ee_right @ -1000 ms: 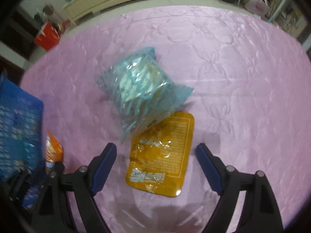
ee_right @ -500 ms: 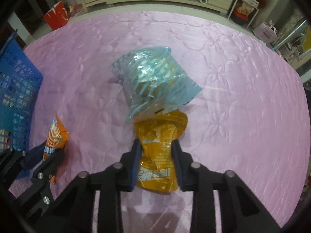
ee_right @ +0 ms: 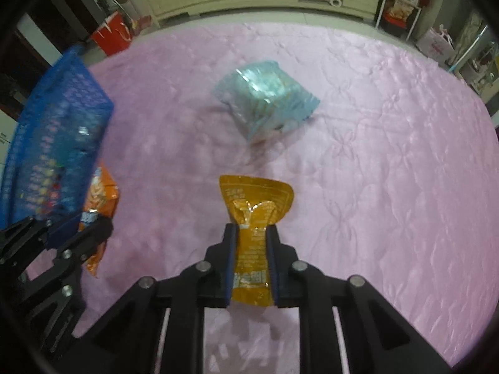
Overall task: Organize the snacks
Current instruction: 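Carry both snacks over the blue basket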
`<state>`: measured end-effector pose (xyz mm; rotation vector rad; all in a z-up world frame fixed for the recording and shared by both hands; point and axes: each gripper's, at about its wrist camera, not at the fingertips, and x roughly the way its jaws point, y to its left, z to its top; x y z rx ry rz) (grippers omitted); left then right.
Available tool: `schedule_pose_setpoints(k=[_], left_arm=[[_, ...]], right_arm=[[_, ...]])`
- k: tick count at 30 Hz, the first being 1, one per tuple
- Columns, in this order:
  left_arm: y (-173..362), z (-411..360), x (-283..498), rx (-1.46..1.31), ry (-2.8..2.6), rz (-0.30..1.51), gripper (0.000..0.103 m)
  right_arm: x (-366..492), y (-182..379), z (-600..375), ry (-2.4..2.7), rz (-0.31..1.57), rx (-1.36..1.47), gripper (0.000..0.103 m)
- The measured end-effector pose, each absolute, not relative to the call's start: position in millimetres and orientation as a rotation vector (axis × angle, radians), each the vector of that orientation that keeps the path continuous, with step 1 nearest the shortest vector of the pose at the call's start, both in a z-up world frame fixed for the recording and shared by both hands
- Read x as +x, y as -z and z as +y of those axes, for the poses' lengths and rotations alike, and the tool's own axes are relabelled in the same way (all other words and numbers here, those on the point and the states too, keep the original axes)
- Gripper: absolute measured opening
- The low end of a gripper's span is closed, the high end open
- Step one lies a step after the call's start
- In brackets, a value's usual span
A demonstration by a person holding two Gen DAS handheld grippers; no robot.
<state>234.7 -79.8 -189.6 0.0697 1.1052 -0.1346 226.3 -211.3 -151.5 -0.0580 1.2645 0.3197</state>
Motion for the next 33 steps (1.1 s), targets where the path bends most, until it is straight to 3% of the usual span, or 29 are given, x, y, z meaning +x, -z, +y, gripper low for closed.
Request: schedule_pose_setpoints(k=[10,20,33], left_arm=[[122.6,-54.1,194.0,0.019,0.139,0.994,0.015],[79.5,18.9,169.2,-0.045,0.076,0.908,0.015],[64.2,126.6,150.9,-0.081,-0.023,0.891,0.015]], right_arm=[[205.3,76.3,-191.3,-0.395,1.116,-0.061,0.022],[193.6,23.4,-111.6,-0.483,1.002,-0.097,0.022],[198.7,15.8,-1.3,-0.617,1.019,-0.125,0.022]])
